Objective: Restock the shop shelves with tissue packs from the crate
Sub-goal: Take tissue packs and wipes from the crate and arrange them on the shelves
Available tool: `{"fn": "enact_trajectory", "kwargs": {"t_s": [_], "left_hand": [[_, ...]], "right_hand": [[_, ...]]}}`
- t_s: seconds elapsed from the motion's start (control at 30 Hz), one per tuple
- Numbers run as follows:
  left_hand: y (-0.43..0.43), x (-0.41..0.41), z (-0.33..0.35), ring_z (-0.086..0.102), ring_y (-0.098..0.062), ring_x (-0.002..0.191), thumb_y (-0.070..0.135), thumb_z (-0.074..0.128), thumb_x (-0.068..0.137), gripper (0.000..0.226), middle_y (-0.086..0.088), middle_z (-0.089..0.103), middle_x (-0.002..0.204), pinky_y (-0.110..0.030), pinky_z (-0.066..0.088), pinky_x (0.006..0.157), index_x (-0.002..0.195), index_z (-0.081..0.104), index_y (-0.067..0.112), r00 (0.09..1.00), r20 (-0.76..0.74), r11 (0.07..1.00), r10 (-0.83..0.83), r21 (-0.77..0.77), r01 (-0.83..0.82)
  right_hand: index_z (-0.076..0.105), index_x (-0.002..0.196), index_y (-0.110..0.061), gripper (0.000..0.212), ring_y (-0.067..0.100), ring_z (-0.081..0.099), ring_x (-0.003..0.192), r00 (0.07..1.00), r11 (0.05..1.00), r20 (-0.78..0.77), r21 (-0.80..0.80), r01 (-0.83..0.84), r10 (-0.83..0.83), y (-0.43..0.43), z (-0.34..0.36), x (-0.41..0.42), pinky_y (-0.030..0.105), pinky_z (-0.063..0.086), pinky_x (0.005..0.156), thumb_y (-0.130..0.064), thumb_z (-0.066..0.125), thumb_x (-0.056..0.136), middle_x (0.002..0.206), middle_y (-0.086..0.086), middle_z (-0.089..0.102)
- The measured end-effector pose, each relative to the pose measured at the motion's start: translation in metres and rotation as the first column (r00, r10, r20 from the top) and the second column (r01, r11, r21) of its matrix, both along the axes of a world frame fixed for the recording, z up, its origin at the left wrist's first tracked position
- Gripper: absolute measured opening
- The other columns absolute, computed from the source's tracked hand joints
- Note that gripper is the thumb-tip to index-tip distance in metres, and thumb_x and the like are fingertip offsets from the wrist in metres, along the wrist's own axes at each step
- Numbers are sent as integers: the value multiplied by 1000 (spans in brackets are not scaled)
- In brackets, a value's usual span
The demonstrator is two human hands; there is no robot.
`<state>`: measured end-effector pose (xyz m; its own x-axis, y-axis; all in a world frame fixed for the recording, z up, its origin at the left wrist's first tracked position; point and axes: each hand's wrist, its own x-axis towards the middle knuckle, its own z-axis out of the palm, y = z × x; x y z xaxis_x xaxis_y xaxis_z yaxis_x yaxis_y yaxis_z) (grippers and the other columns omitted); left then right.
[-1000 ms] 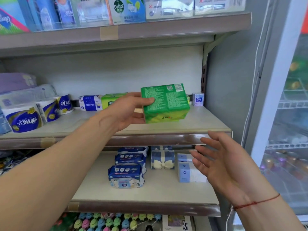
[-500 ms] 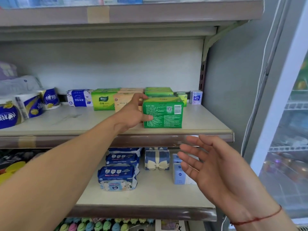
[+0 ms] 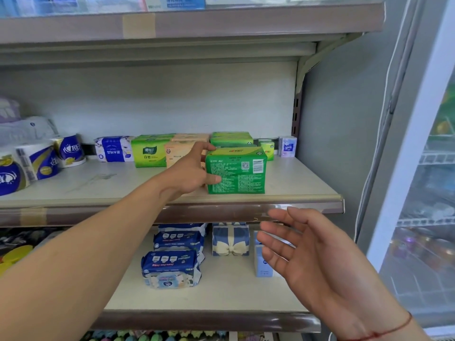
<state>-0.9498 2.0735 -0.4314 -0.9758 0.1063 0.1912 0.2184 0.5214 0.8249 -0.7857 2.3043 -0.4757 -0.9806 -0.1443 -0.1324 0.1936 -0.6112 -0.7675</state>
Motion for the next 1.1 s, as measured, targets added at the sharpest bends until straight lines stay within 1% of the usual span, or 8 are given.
{"fn": "enact_trajectory", "kwargs": {"t_s": [0.1, 0.2, 0.27, 0.4, 0.6, 0.87, 1.03, 1.1], "left_hand": [[-4, 6, 11, 64, -28, 113, 4, 83, 81, 80, 0, 52, 128, -51, 54, 102, 143, 40, 30, 995, 87, 998, -44, 55, 39], [-9, 6, 29, 57, -22, 120, 49, 82, 79, 80, 3, 52, 137, -47, 51, 103, 147, 43, 31, 990, 135, 994, -40, 104, 26], [-7, -6, 39, 63, -25, 114, 67, 66, 86, 73, -4, 56, 135, -45, 57, 95, 143, 49, 24, 985, 135, 976, 103, 179, -126], [1, -34, 44, 70, -34, 98, 69, 55, 92, 73, -17, 64, 120, -46, 61, 86, 131, 53, 7, 916, 303, 921, 264, 203, -332], [17, -38, 56, 71, -26, 92, 61, 66, 90, 59, -12, 71, 100, -38, 59, 71, 105, 62, 4, 872, 421, 940, 252, 109, -324], [22, -39, 57, 69, -25, 99, 9, 61, 95, 3, -12, 68, 93, -47, 58, 93, 94, 62, 7, 860, 455, 947, 230, 98, -305], [4, -69, 41, 71, -22, 108, 3, 70, 65, 42, -4, 75, 118, -43, 50, 97, 105, 63, 15, 780, 606, 916, 160, 203, -345], [4, -72, 41, 70, -21, 108, 5, 71, 64, 39, -3, 77, 109, -42, 49, 99, 100, 62, 16, 786, 597, 911, 157, 219, -349]], "right_hand": [[76, 106, -3, 43, 31, 68, 93, 1000, 1000, -16, -1, 2, -2, 3, 0, 0, 40, 52, 82, -30, 69, 73, 98, 18, 70], [75, 110, -2, 46, 30, 67, 94, 999, 1000, -41, 5, 3, -2, 5, 2, -4, 39, 52, 83, -30, 68, 74, 100, 18, 69], [74, 113, -1, 48, 30, 68, 97, 998, 1000, -57, 11, -2, 2, 5, 5, -10, 38, 52, 86, -30, 67, 76, 103, 19, 70], [69, 119, 2, 37, 31, 67, 99, 997, 1000, -74, 16, 25, -23, -3, 22, -39, 33, 56, 83, -23, 62, 92, 108, 22, 68], [63, 100, -9, 10, 17, 51, 60, 970, 930, -160, 294, 222, -181, -28, 71, -111, 24, 39, 47, -17, 67, 95, 91, 9, 57], [57, 111, -5, 13, 15, 44, 43, 959, 820, -127, 498, 281, -252, -36, 71, -146, 17, 28, 33, -6, 60, 98, 64, 10, 49], [58, 93, -6, 11, 16, 39, 42, 960, 798, -118, 536, 276, -253, -35, 53, -148, 16, 25, 33, -10, 68, 94, 59, 10, 49], [56, 82, -7, 18, 17, 36, 44, 964, 793, -123, 549, 265, -236, -30, 51, -150, 16, 24, 33, -11, 69, 94, 57, 11, 49]]}}
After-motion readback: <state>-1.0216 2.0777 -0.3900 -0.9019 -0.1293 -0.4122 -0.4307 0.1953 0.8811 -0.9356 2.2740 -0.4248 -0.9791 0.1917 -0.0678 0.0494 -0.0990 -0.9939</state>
